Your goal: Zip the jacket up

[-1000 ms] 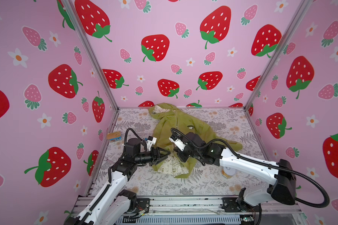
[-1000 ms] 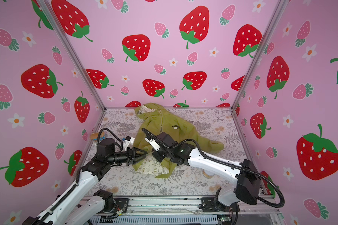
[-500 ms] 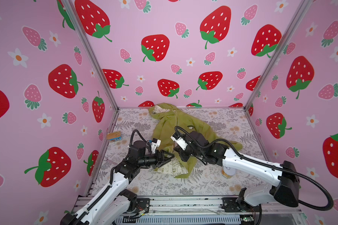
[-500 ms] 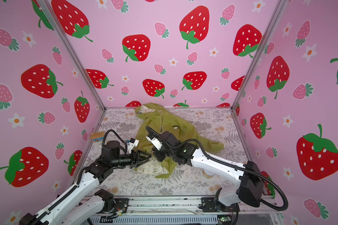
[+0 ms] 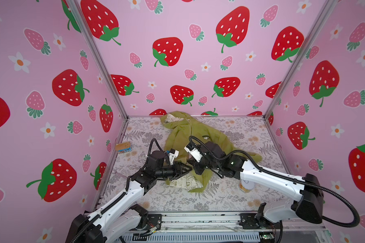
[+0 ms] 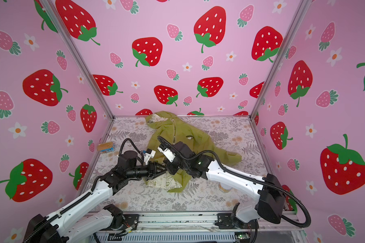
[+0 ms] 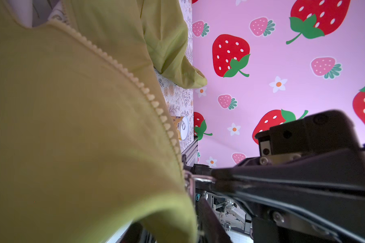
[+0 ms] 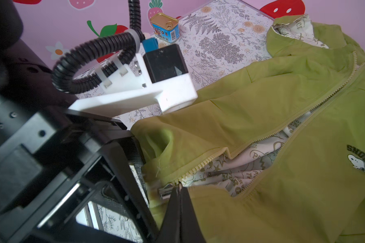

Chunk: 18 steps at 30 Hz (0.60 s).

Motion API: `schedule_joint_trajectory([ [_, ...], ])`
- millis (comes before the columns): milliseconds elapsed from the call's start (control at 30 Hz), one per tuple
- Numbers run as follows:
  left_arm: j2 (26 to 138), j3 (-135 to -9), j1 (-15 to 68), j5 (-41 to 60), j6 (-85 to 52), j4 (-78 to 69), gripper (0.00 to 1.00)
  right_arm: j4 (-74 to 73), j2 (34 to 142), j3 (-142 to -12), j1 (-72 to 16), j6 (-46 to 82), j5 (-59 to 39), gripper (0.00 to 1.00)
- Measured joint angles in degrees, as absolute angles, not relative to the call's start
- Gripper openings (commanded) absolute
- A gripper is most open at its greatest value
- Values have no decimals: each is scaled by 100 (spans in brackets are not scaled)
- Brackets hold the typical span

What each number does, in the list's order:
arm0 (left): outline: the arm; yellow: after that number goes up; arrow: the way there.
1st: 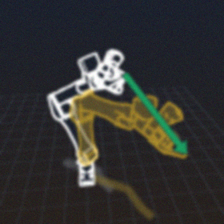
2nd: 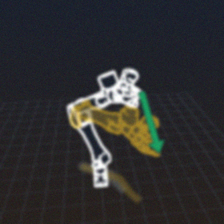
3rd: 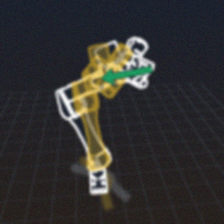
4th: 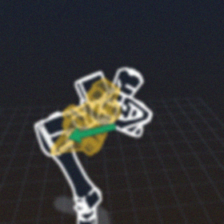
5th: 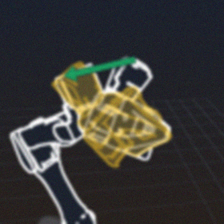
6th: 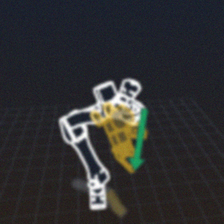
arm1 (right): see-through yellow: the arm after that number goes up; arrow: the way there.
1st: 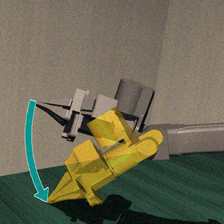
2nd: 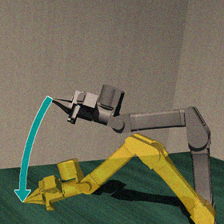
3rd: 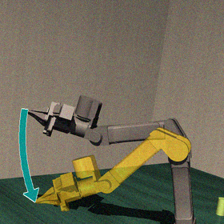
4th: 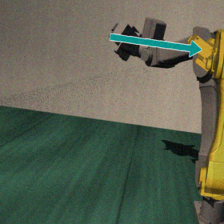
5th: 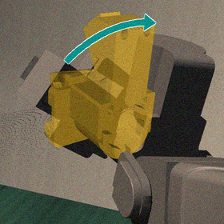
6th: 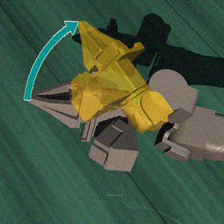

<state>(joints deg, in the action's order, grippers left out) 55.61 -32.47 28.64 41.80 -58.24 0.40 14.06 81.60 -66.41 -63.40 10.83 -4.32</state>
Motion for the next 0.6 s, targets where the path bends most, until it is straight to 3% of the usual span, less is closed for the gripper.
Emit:
schedule_joint_trajectory([
  [267,5603,-3256,2877,4115,-5804,-27,0,1372,8158,-6619,-6329,1092,-456,0],
  [600,5522,-3253,2877,4051,-5787,21,0,1203,8156,-6528,-6274,1144,-366,0],
])
